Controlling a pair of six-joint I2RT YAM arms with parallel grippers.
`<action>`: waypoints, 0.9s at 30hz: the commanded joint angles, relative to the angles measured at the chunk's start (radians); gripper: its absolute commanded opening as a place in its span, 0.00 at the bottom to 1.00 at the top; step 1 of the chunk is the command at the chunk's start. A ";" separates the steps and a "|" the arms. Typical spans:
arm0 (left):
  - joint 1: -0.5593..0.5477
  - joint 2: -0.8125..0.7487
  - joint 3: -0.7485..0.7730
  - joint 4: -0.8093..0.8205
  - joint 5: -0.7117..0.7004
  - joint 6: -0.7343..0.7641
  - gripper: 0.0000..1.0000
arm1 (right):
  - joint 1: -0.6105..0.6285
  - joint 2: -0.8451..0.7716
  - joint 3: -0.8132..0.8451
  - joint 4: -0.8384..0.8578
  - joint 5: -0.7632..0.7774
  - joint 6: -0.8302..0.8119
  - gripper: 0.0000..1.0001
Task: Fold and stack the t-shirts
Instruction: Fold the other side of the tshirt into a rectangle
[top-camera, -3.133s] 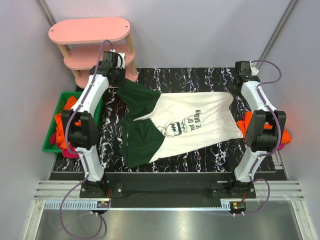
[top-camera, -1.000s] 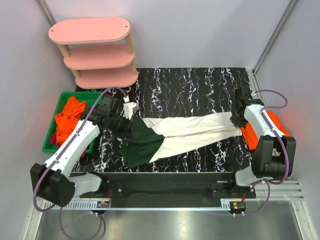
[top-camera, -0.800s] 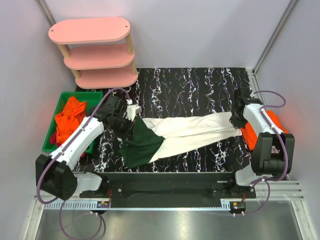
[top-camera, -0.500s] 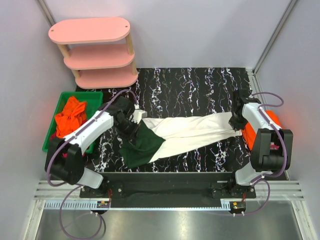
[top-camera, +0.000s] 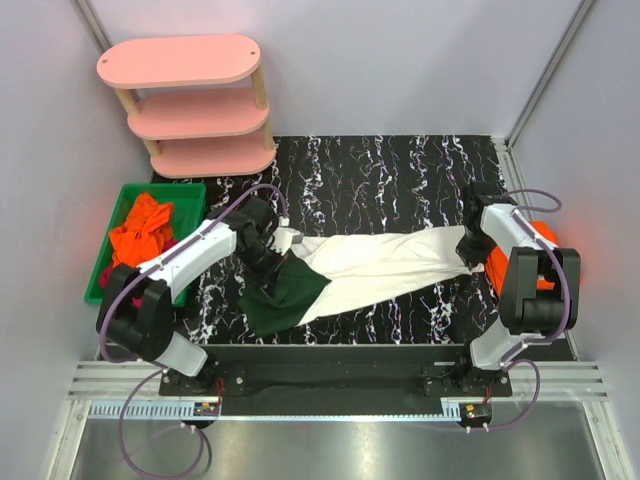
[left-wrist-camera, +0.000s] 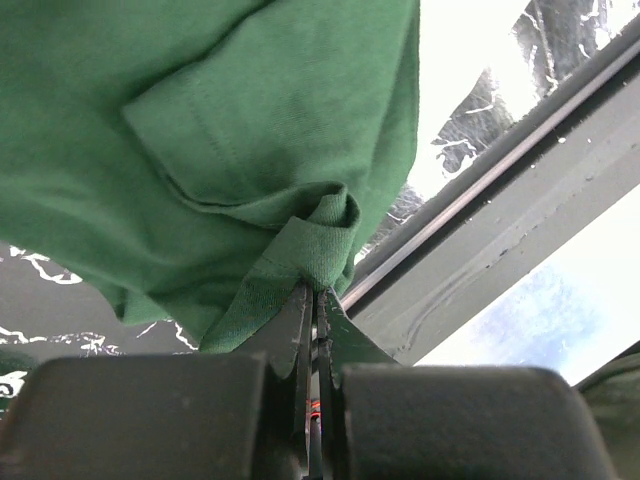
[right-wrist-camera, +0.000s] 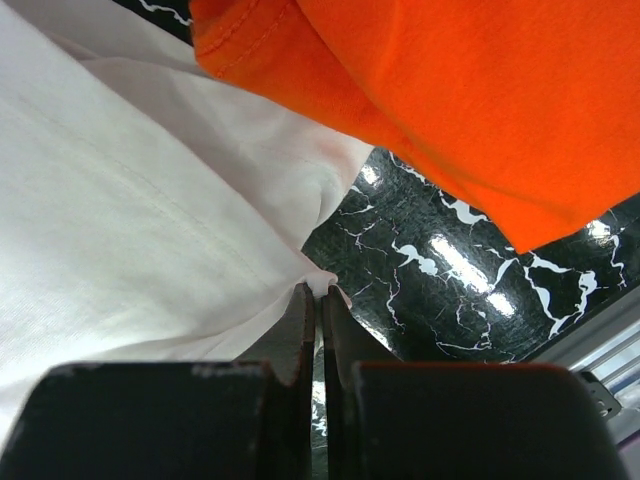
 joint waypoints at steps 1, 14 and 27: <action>-0.018 0.011 0.048 -0.034 0.048 0.036 0.00 | -0.007 0.048 0.029 -0.033 -0.004 0.015 0.01; -0.021 -0.077 0.221 0.061 -0.039 -0.013 0.92 | -0.007 -0.084 0.155 0.121 -0.109 -0.026 0.56; -0.019 0.330 0.293 0.135 -0.122 -0.033 0.54 | -0.007 0.163 0.186 0.191 -0.220 -0.033 0.11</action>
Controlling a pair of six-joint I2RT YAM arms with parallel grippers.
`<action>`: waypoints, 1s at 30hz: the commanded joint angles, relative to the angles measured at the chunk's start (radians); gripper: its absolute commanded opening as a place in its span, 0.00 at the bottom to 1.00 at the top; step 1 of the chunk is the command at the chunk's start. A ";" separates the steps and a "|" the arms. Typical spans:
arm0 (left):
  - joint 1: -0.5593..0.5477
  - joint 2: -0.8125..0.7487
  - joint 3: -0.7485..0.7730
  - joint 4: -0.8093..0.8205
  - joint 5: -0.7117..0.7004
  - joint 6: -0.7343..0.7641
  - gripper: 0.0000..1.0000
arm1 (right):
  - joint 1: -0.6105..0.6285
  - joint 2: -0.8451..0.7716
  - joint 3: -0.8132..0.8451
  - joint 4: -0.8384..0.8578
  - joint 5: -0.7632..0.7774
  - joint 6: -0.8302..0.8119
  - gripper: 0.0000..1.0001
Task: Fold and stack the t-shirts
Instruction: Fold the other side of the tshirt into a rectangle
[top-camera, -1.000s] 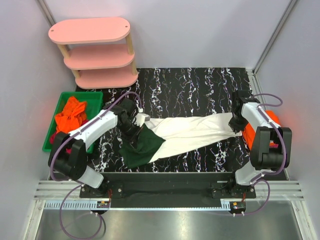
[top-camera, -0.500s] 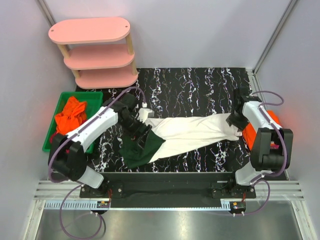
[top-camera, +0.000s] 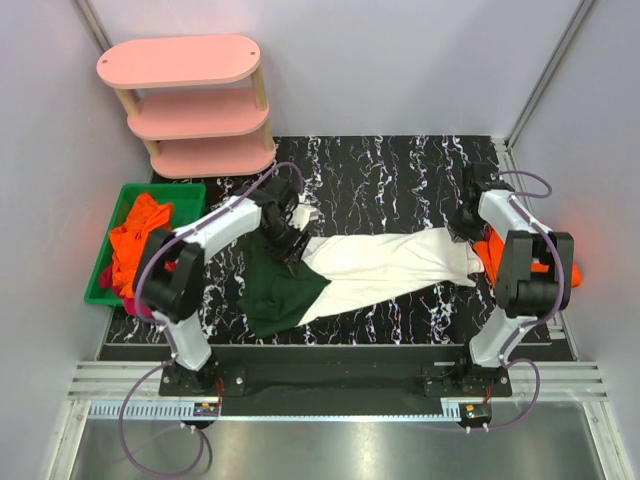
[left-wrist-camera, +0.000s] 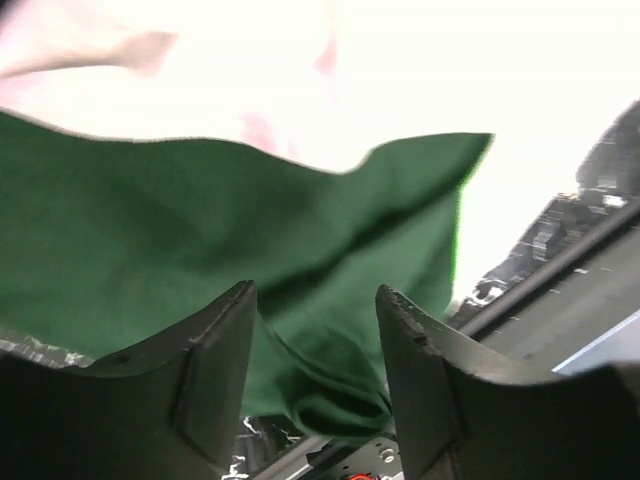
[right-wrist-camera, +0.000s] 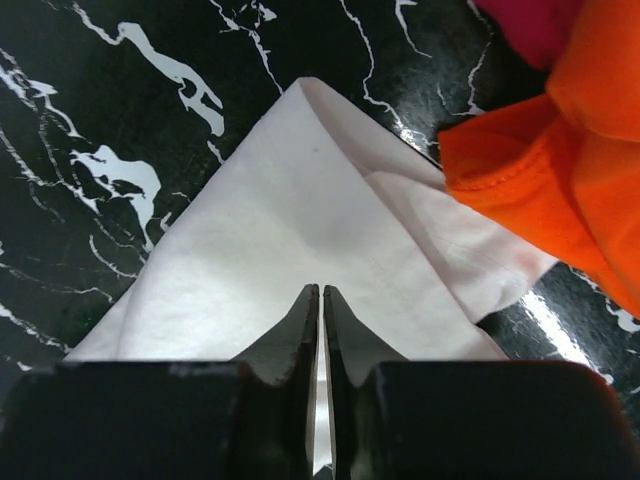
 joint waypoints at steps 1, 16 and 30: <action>0.000 0.094 0.057 0.019 -0.059 0.005 0.54 | -0.004 0.051 0.048 0.030 -0.052 -0.005 0.11; 0.112 0.347 0.227 -0.096 -0.193 -0.003 0.54 | -0.005 0.341 0.342 -0.111 -0.026 0.013 0.16; 0.256 0.501 0.462 -0.162 -0.302 0.074 0.62 | -0.005 0.486 0.543 -0.135 -0.001 -0.027 0.17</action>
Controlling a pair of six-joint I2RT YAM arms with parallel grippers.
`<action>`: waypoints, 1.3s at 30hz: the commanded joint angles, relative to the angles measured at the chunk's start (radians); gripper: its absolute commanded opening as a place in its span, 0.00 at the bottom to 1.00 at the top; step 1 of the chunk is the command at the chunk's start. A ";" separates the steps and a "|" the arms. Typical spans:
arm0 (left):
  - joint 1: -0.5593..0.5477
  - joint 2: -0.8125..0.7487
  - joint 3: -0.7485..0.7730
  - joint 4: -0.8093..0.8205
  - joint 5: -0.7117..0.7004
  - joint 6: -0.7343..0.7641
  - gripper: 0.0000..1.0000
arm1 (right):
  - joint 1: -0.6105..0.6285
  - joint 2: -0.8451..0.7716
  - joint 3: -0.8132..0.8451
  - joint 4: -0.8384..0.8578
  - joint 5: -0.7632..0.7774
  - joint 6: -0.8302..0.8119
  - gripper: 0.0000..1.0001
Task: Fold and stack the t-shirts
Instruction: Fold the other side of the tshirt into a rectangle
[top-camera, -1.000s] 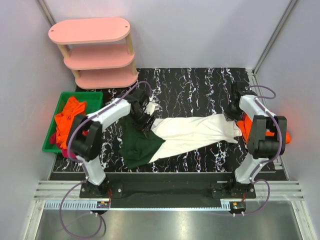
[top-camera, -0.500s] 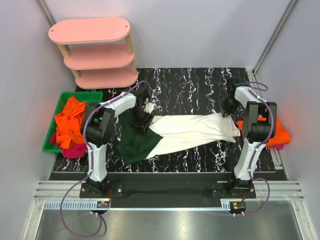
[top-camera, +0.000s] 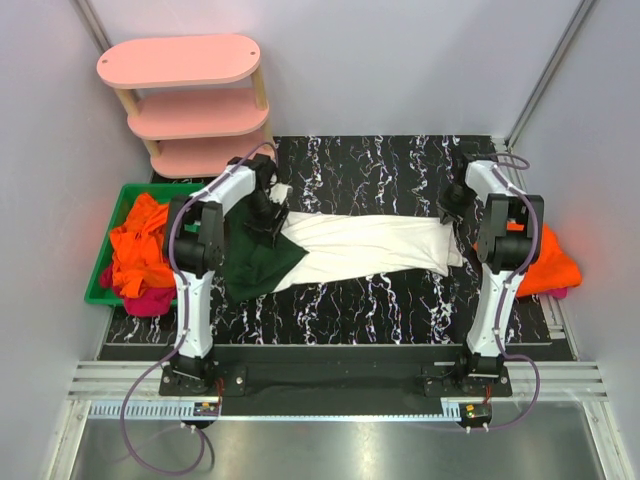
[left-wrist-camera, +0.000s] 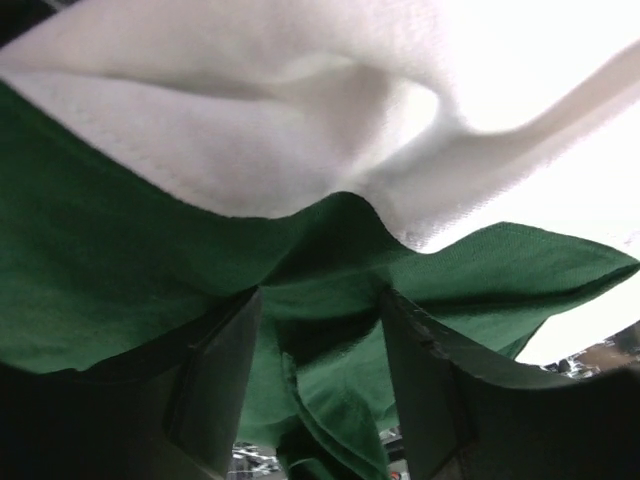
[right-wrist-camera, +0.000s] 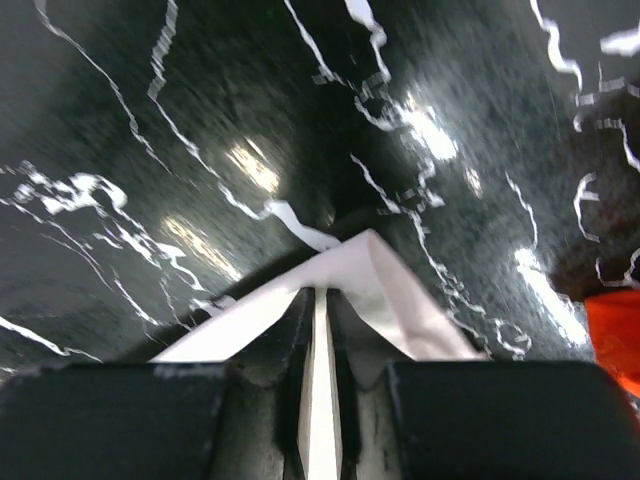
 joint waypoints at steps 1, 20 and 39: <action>0.043 0.059 0.048 0.019 -0.140 0.056 0.63 | -0.009 0.057 0.091 0.013 0.064 -0.027 0.17; 0.063 -0.279 -0.047 0.133 0.149 -0.042 0.72 | 0.204 -0.349 -0.177 0.172 -0.077 -0.050 0.24; 0.048 -0.230 -0.236 0.136 0.071 -0.034 0.68 | 0.272 -0.213 -0.347 0.217 0.001 0.054 0.18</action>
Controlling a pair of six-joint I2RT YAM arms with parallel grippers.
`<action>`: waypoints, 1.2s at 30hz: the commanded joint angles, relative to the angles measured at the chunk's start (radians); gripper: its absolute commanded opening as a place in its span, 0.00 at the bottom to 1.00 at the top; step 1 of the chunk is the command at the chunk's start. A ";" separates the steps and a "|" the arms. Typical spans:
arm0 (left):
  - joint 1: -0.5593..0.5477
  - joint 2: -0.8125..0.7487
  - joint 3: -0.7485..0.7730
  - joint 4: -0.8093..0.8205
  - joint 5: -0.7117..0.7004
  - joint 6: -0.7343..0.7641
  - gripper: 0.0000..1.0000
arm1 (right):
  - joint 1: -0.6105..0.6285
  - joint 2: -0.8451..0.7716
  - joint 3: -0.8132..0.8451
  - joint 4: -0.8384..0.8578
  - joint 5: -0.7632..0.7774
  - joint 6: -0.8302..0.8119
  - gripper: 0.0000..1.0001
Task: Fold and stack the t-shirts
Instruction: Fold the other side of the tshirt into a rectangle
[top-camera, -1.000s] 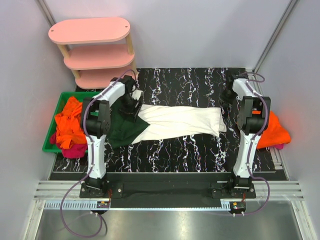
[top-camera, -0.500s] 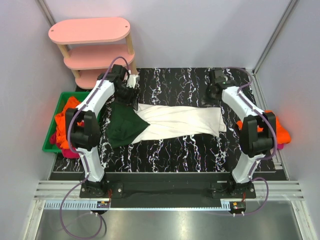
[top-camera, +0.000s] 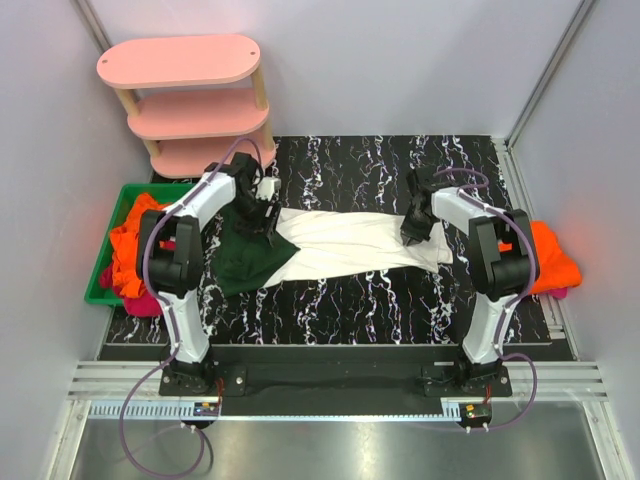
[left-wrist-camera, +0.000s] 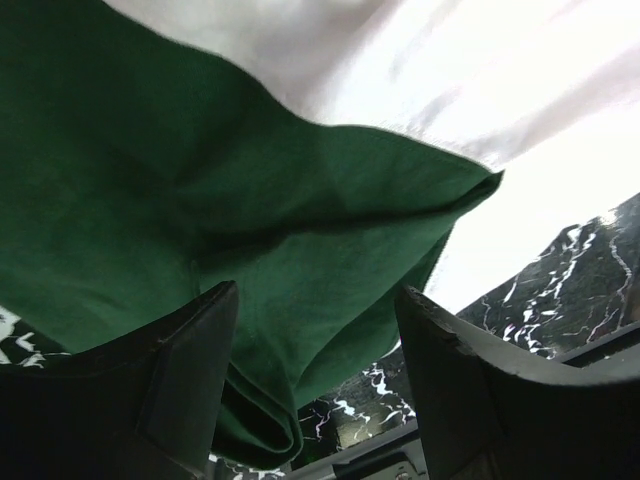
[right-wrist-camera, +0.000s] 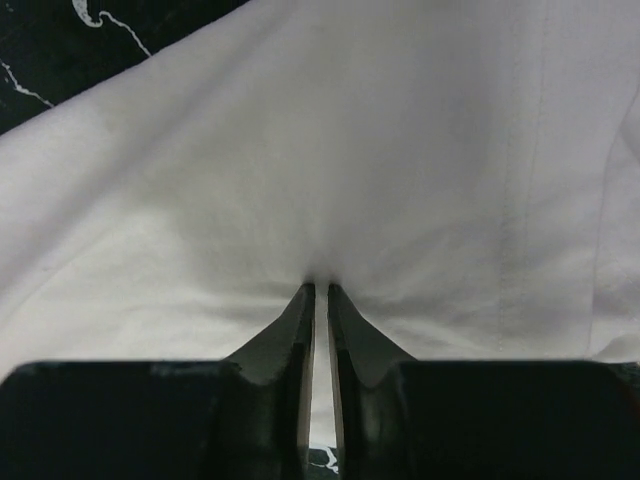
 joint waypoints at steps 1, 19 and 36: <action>-0.006 0.027 -0.044 0.005 -0.045 0.008 0.68 | -0.006 0.059 0.060 -0.010 0.051 0.032 0.18; 0.011 -0.039 -0.146 0.016 -0.079 0.048 0.65 | -0.109 0.073 0.076 -0.023 0.014 0.021 0.18; 0.086 -0.119 -0.092 0.074 -0.168 -0.057 0.66 | 0.005 -0.007 0.163 0.028 -0.084 -0.085 0.25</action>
